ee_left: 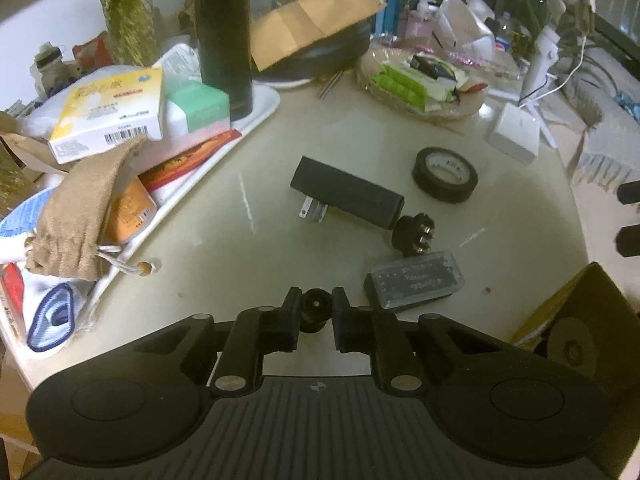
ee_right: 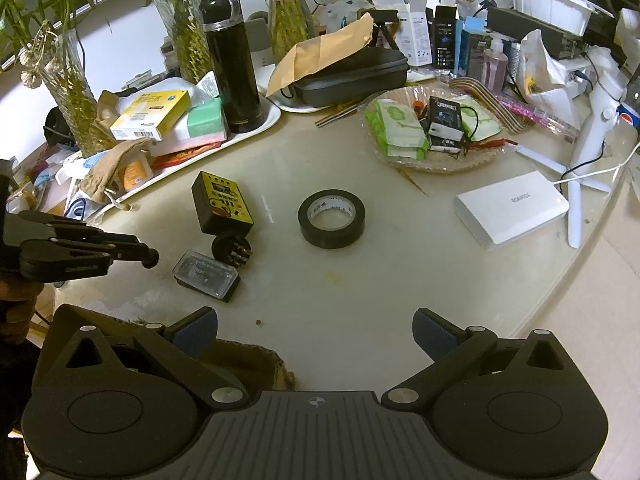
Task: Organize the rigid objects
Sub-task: 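Grasp the black electrical tape roll with the right tool while the left tool holds the knob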
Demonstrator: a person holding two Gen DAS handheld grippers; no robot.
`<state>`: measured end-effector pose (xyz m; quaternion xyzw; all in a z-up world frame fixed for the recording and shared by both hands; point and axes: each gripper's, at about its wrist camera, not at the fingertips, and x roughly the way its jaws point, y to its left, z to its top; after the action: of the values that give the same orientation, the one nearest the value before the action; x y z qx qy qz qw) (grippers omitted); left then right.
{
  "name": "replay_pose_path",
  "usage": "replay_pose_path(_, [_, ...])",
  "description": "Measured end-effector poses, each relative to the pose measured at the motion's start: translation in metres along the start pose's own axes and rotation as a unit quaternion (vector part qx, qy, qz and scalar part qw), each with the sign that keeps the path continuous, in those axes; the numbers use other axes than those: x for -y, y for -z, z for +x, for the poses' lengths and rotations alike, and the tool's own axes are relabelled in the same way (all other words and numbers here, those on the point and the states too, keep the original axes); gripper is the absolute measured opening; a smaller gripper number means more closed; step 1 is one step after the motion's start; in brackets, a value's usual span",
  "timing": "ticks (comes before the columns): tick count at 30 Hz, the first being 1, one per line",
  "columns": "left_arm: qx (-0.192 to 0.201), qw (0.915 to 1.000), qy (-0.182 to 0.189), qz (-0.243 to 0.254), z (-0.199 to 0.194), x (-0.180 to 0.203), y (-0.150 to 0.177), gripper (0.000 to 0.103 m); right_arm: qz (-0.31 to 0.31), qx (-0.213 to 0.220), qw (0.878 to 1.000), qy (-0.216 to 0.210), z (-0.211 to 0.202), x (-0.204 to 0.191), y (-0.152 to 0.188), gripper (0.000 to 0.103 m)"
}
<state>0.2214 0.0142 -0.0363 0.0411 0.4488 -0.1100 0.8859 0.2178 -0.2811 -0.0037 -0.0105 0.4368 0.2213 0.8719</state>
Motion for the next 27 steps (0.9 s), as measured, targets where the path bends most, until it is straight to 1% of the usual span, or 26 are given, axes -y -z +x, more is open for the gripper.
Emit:
replay_pose_path(8, [0.032,0.9992,0.014,-0.021,-0.025,-0.003,0.001,0.016,-0.005,0.002,1.0,0.0,0.0,-0.003,-0.007,0.103])
replay_pose_path(17, [0.061,0.9975,0.023,-0.028,-0.052,0.001,0.003,0.016,-0.015,0.005,1.0,-0.001,0.002,-0.006,-0.018,0.103])
replay_pose_path(27, [0.068,0.9963,0.036,-0.038,-0.07,0.004,0.013,0.016,-0.025,0.005,1.0,0.0,0.013,-0.008,-0.036,0.103])
